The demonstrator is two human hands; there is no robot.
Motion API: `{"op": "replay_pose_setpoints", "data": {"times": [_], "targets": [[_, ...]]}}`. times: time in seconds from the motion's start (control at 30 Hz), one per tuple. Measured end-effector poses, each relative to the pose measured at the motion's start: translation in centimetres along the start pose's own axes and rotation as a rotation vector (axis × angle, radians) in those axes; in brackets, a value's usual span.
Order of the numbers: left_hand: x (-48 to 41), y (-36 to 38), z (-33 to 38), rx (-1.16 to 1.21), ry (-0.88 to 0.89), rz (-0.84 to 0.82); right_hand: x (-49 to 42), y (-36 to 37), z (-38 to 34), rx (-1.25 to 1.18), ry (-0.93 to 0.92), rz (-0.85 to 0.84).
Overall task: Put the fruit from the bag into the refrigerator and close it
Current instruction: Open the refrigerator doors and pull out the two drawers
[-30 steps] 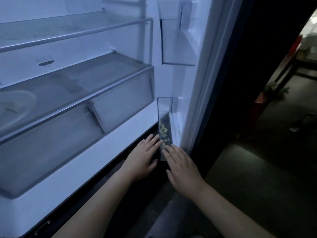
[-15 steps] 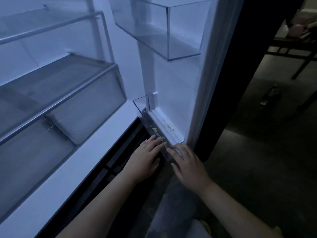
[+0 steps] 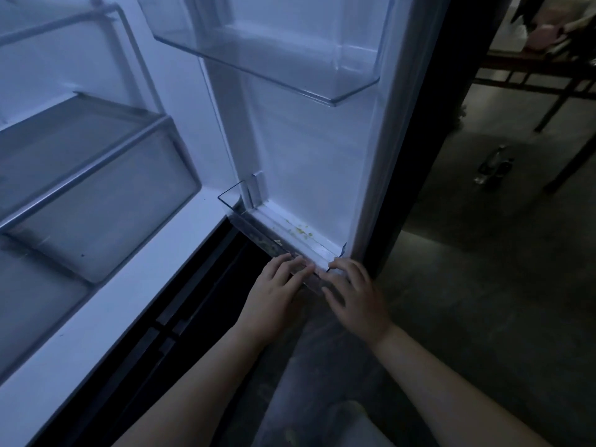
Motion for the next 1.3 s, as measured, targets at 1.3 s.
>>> {"op": "replay_pose_setpoints", "data": {"times": [1.3], "targets": [[-19.6,8.8,4.7,-0.217,-0.218,-0.270,-9.3,-5.0,21.2,-0.115,-0.163,0.072]]}}
Point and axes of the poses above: each hand's wrist, its own x-axis away from the middle knuckle, its own y-axis out of the palm, z = x × y, the point moved 10 cm from there along -x, towards the middle knuckle, and after that the axes turned 1 degree about -z, right-handed, at the moved point
